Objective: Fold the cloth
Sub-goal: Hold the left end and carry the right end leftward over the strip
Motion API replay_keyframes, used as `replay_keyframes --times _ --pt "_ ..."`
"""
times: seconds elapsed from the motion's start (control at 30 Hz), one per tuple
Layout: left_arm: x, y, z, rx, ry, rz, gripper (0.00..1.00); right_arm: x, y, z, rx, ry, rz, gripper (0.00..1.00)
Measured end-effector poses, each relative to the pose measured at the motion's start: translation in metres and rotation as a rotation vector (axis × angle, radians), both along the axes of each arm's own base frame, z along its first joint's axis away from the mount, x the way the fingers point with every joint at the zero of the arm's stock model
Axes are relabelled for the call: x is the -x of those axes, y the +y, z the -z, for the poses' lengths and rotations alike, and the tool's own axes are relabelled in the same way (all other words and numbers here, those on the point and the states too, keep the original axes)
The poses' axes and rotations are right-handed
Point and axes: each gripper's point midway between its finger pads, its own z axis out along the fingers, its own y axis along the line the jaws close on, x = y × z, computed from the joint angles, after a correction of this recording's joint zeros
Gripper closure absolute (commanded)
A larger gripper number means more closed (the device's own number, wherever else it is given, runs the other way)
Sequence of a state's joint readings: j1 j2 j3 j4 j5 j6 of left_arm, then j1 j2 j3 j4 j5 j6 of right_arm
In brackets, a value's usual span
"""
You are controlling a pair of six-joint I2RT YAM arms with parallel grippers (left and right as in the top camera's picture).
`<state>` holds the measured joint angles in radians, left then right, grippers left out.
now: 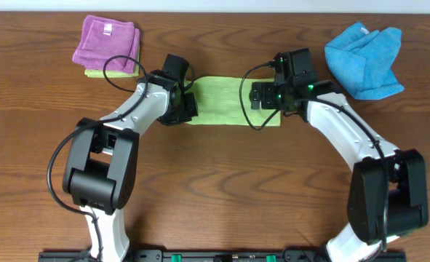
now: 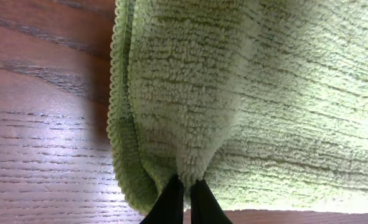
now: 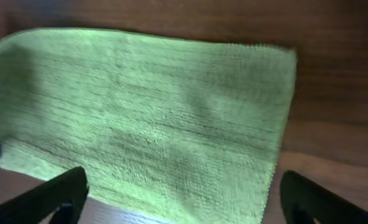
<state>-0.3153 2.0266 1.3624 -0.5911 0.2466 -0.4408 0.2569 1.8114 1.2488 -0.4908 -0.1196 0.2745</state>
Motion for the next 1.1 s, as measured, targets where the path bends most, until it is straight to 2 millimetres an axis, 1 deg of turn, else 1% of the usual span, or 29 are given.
replay_keyframes --times 0.07,0.1,0.2,0.27,0.43,0.5,0.57,0.7,0.77,0.83,0.9,0.93,1.0,1.03,1.1 --pt "0.002 0.001 0.0 -0.003 0.009 0.0 0.94 0.007 -0.01 0.006 0.032 0.043 0.055 0.01" --pt "0.004 0.001 0.001 -0.006 0.017 0.0 0.94 0.015 -0.017 0.011 0.055 0.082 0.099 0.01" --pt "0.012 0.004 0.003 -0.017 0.052 0.001 0.94 0.027 -0.029 0.017 0.089 0.145 0.182 0.01" --pt "0.016 0.005 0.003 -0.022 0.064 0.004 0.94 0.029 -0.032 0.018 0.093 0.154 0.222 0.01" --pt "0.018 0.006 0.004 -0.026 0.072 0.012 0.92 0.025 -0.032 0.022 0.073 0.145 0.264 0.01" --pt "0.018 0.006 0.004 -0.027 0.071 0.015 0.92 0.022 -0.03 0.03 0.065 0.152 0.269 0.01" --pt "0.018 0.006 0.004 -0.027 0.071 0.019 0.91 0.02 -0.027 0.043 0.054 0.173 0.267 0.01" --pt "0.018 0.006 0.004 -0.027 0.071 0.019 0.9 0.025 -0.024 0.067 0.054 0.226 0.261 0.01" --pt "0.018 0.006 0.004 -0.027 0.071 0.019 0.9 0.027 -0.023 0.072 0.052 0.239 0.259 0.01" --pt "0.018 0.006 0.004 -0.027 0.071 0.019 0.9 0.026 -0.022 0.071 0.044 0.238 0.256 0.02" --pt "0.018 0.006 0.004 -0.027 0.069 0.019 0.89 0.026 -0.021 0.072 0.038 0.24 0.253 0.07" --pt "0.018 0.006 0.004 -0.027 0.069 0.019 0.89 0.026 -0.02 0.072 0.032 0.242 0.255 0.16" --pt "0.017 0.006 0.004 -0.027 0.069 0.019 0.89 0.024 -0.019 0.073 0.024 0.238 0.261 0.29" --pt "0.018 0.006 0.004 -0.028 0.069 0.019 0.9 0.023 -0.018 0.074 0.025 0.235 0.256 0.33" --pt "0.017 0.006 0.004 -0.029 0.067 0.018 0.89 0.019 -0.017 0.075 0.019 0.225 0.258 0.36"
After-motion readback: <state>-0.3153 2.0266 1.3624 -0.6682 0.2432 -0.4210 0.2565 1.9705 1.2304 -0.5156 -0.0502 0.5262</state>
